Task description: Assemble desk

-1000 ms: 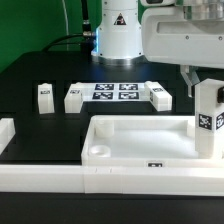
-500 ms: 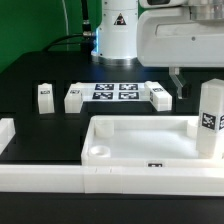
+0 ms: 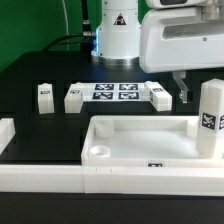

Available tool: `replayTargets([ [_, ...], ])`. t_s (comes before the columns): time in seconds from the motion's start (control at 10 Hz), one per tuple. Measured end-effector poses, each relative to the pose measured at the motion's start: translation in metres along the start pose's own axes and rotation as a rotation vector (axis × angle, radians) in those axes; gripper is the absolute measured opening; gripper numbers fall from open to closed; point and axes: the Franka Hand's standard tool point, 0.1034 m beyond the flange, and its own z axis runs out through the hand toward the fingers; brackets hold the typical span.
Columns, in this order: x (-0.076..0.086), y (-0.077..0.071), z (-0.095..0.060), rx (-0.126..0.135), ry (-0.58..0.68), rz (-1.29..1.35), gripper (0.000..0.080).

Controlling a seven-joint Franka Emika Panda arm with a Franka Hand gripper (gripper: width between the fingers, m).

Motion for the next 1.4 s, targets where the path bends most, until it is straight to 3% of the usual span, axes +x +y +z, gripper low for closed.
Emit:
replayTargets([
  [0.4,0.0000,0.0007,-0.0001,-0.009,-0.002,-0.301,0.0649],
  [0.5,0.0001,0.0015,-0.0002,-0.012,-0.002,-0.342,0.0527],
  [0.6,0.0001,0.0015,-0.0002,-0.012,-0.002,-0.342,0.0527],
  [0.8,0.0000,0.0015,0.0001,-0.012,-0.003,-0.341,0.0286],
  [1.1,0.0000,0.0016,0.0001,-0.011,-0.002,-0.324,0.0288],
  [1.4,0.0001,0.0037,0.0006,-0.006,0.000,0.005,0.0288],
])
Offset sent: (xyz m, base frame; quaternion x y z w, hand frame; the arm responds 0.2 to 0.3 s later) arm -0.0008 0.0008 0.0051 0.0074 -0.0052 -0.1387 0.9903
